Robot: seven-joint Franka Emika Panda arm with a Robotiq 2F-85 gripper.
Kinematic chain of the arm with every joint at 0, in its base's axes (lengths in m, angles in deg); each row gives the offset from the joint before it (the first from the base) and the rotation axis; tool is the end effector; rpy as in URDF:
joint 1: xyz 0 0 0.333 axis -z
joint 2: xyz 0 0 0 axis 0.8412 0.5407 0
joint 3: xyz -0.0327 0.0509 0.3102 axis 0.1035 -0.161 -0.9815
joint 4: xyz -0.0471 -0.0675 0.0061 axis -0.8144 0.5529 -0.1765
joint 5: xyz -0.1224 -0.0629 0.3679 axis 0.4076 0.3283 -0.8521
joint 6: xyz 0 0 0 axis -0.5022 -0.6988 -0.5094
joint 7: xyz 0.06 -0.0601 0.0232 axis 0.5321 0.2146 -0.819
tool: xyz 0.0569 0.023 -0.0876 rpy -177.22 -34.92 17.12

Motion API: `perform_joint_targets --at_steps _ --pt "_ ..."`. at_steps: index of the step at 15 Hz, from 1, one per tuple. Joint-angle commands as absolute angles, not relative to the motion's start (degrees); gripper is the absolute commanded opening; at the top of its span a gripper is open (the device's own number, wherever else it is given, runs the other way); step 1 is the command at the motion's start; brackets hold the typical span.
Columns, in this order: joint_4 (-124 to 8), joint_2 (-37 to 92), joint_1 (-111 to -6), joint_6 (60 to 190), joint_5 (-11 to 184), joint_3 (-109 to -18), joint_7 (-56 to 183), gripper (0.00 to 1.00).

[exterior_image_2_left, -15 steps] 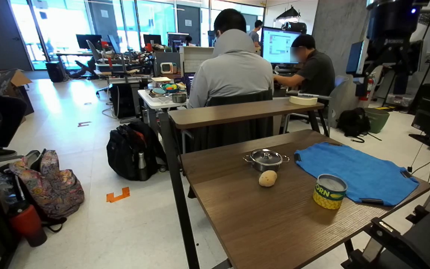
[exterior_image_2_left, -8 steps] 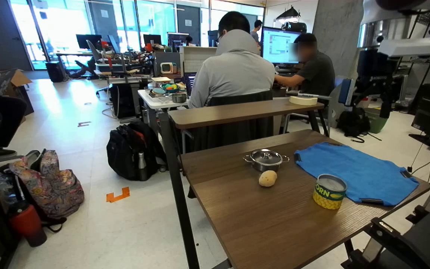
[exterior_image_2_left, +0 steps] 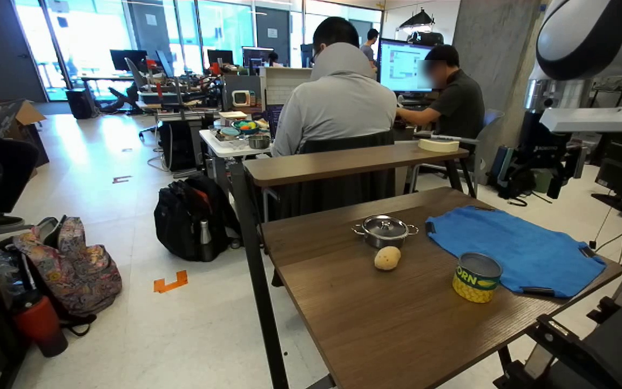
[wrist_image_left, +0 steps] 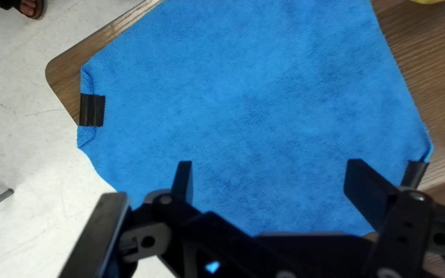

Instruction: Move the blue towel to the left

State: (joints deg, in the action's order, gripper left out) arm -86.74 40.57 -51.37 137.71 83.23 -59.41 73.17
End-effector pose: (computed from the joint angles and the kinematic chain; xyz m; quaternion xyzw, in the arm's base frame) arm 0.5542 -0.1373 0.1643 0.9702 -0.2389 -0.0240 0.0328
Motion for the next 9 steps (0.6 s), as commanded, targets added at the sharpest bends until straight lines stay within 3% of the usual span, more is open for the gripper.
perform_joint_targets --at_steps 1,9 --pt "-85.2 44.5 -49.5 141.9 78.8 -60.1 72.1 1.0" --pt "-81.9 51.3 -43.3 144.5 67.3 -64.6 69.5 1.0"
